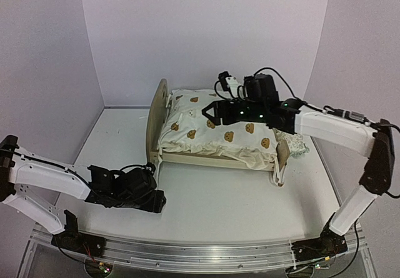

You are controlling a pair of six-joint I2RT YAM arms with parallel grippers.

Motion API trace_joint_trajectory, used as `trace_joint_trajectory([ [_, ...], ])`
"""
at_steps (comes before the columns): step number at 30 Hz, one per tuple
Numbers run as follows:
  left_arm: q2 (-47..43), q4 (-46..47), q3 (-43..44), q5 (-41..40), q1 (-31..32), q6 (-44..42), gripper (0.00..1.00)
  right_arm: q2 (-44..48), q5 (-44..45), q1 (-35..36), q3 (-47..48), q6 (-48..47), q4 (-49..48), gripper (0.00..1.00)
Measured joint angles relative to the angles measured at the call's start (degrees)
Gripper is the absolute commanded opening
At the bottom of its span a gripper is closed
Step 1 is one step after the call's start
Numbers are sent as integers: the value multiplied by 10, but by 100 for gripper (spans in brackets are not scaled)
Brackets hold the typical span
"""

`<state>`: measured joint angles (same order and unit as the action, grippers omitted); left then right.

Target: Set up the pet bed

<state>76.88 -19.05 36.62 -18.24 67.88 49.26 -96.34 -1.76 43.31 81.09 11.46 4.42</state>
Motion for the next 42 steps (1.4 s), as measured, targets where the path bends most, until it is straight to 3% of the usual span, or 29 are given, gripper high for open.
trace_joint_trajectory([
  [7, -42, -74, 50, 1, 0, -23, 90, 166, 165, -66, -141, 14, 122, 78],
  [14, -86, -118, 66, -14, 0, -29, 91, 173, 212, -179, -200, 60, 220, 73],
  [23, -114, -120, 55, -14, 0, -30, 91, 172, 235, -179, -222, 78, 257, 50],
  [31, -116, -114, 51, -14, 0, -44, 91, 173, 191, -182, -249, 108, 267, 29],
  [36, -116, -98, 51, -12, 0, -60, 91, 174, 152, -180, -249, 129, 271, 26],
  [42, -116, -89, 53, -10, 0, -74, 91, 171, 143, -121, -248, 146, 270, 26],
])
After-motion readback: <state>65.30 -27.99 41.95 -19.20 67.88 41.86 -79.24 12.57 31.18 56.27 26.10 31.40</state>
